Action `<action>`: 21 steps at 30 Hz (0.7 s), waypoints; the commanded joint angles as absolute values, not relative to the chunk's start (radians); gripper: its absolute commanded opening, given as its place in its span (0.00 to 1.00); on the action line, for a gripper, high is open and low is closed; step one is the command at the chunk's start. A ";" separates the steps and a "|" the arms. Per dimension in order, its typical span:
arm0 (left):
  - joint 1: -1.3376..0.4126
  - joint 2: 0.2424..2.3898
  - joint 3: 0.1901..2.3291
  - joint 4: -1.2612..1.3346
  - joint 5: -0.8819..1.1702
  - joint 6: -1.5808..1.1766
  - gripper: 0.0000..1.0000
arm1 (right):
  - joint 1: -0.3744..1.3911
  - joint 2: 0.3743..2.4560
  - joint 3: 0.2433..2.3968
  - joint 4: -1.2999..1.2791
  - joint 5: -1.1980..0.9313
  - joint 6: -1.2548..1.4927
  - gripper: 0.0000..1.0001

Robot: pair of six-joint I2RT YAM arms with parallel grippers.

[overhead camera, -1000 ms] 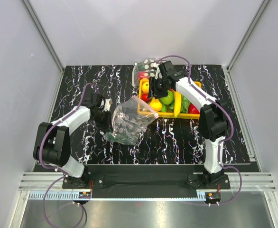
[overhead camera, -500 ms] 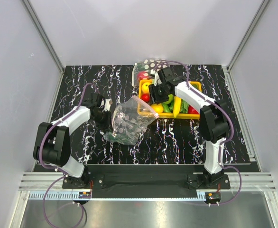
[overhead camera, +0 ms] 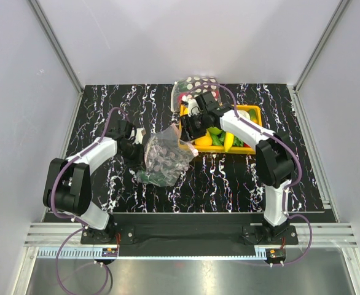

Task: Open the zip-top bag and remove the fake food
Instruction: Adjust the zipper food storage bag at the center of the board.

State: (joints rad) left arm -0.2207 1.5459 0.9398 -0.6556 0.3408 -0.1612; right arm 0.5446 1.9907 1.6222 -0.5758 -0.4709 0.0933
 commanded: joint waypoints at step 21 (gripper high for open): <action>-0.290 1.540 0.980 -0.643 0.319 -0.114 0.10 | 0.572 1.890 1.603 -0.436 -0.540 0.023 0.62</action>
State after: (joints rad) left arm -0.2874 1.5459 0.9421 -0.6586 0.3241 -0.1333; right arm 0.5476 1.9156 1.6093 -0.4736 -0.5156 0.0570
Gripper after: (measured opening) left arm 0.208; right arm 0.614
